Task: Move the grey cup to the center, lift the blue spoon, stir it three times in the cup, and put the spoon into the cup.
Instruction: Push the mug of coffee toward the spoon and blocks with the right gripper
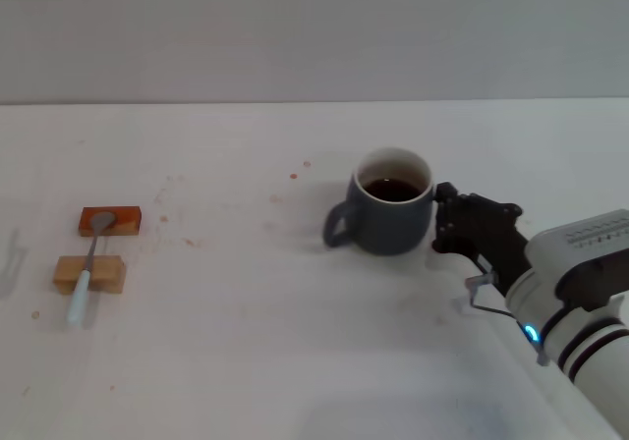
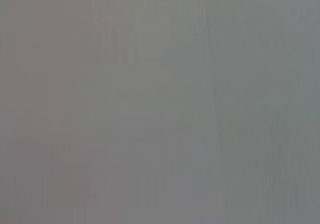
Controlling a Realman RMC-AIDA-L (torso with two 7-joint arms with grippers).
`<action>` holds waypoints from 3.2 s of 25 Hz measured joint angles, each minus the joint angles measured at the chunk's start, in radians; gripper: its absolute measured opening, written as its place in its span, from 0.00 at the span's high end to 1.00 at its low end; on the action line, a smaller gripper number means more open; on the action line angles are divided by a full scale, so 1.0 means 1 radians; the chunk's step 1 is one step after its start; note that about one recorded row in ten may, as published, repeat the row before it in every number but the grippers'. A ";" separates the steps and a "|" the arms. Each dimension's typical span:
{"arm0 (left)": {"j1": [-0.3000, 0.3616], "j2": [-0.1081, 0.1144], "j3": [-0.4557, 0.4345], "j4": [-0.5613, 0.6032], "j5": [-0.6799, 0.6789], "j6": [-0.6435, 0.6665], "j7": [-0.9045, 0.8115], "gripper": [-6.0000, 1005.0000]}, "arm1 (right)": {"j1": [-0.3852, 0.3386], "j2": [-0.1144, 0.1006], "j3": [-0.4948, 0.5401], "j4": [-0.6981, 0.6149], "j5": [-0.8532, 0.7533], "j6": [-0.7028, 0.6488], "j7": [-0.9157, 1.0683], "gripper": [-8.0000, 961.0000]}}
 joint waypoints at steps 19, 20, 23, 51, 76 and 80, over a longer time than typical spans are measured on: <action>0.009 0.000 0.000 0.000 0.000 0.002 0.000 0.17 | 0.008 0.001 0.160 -0.075 -0.016 0.066 0.003 0.99; 0.009 0.000 0.000 0.000 0.000 0.002 0.000 0.17 | 0.011 0.001 0.169 -0.076 -0.016 0.074 0.003 0.99; 0.009 0.000 0.000 0.000 0.000 0.002 0.000 0.17 | 0.018 0.000 0.183 -0.073 -0.016 0.085 0.003 0.99; 0.009 -0.002 0.008 0.000 0.000 0.005 0.000 0.17 | 0.053 0.002 0.118 -0.008 -0.025 0.140 -0.003 0.99; 0.017 0.000 0.008 0.000 0.000 0.032 -0.001 0.17 | 0.091 0.002 0.042 0.103 -0.027 0.177 -0.006 0.99; 0.019 0.000 0.007 0.000 0.000 0.033 -0.001 0.17 | 0.091 0.003 0.041 0.105 -0.026 0.178 -0.006 0.99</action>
